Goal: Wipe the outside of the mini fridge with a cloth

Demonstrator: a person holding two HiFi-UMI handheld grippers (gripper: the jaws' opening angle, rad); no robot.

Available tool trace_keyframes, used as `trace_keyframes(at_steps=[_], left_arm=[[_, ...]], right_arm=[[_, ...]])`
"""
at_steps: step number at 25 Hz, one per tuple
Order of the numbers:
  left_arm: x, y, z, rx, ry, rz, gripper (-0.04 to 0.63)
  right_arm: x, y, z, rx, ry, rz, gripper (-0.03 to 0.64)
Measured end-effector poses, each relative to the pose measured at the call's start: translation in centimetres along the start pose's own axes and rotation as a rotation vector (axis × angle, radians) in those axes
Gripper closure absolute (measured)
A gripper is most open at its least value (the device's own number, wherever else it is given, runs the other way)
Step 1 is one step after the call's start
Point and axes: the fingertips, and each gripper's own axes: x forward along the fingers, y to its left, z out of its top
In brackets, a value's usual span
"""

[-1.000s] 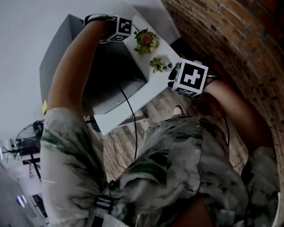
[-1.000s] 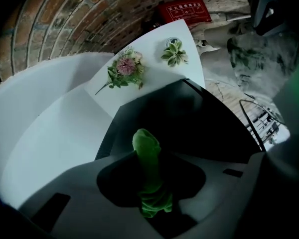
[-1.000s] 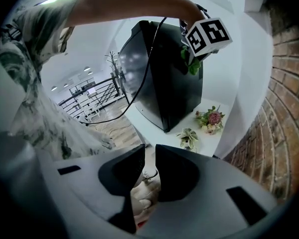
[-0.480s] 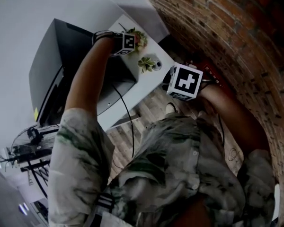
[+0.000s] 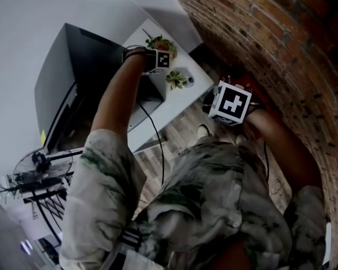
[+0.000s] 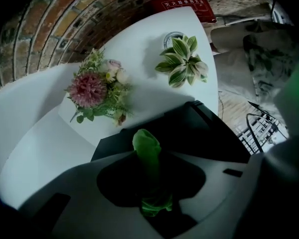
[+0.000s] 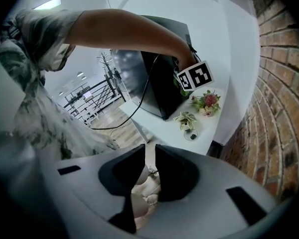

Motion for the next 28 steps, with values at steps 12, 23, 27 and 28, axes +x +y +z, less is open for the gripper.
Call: trace_keyframes(at_steps=[12,23,27,28], left_arm=[[-8.0,8.7,-10.2,-0.074,0.079,0.165,0.465],[-11.4,12.2,-19.8,-0.158,0.199,0.213,0.465],[-9.4,11.4,-19.3,-0.151,0.208,0.186,0.465],[-9.2,11.0,-19.0,-0.155,0.214,0.174,0.465]], right_arm=[[0.0,-0.6,2.5,-0.051,-0.035,-0.002,0.535],[-0.6,-1.7,2.5,-0.048,-0.039,-0.016,0.535],[-0.5,-2.0,2.5,-0.032,-0.042,-0.017,0.535],[-0.4,-2.0,2.4,-0.030,-0.041,-0.016,0.535]])
